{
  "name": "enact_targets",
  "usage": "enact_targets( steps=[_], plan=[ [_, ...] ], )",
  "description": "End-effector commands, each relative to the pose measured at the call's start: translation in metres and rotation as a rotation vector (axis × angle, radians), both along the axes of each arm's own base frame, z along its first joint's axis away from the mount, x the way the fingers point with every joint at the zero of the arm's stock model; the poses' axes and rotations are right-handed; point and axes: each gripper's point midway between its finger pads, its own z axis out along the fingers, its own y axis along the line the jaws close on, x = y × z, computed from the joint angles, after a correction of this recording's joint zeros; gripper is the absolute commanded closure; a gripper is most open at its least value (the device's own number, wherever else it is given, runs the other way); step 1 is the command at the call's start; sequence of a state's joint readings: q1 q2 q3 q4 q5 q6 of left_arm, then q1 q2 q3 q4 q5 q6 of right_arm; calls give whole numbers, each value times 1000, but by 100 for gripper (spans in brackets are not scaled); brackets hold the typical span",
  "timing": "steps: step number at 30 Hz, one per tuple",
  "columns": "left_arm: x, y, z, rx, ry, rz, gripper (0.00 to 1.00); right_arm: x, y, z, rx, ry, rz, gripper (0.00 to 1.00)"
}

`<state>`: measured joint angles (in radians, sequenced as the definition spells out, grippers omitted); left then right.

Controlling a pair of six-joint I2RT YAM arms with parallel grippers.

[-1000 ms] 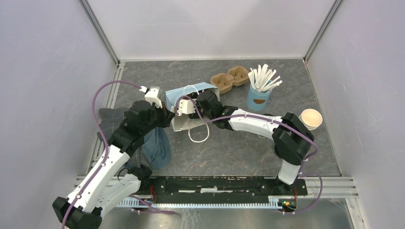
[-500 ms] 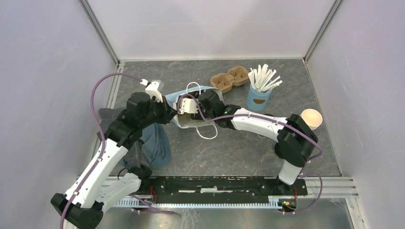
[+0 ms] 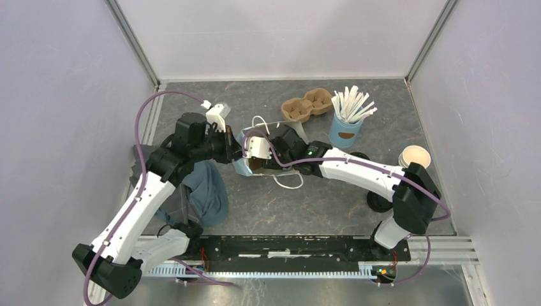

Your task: Pack the takeout coffee

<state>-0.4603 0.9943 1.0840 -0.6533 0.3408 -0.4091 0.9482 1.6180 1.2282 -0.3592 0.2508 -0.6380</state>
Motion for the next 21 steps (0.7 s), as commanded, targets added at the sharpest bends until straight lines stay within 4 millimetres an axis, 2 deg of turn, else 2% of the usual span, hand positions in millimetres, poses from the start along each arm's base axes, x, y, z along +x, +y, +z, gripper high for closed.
enact_targets(
  steps=[1, 6, 13, 16, 21],
  plan=[
    [-17, -19, 15, -108, 57, -87, 98, -26, -7, 12, 17, 79, -21, 49],
    [-25, -17, 4, -96, 136, -79, 98, -35, -6, 8, 22, 138, -45, 48],
    [-9, 15, -6, 15, 129, 140, 98, -23, 9, -15, -23, 175, -72, 47],
    [-1, 33, -10, 82, 139, 248, 98, -15, 17, -18, -48, 185, -84, 47],
    [6, 49, -3, 132, 112, 336, 98, -7, 25, -24, -36, 204, -99, 47]
  ],
)
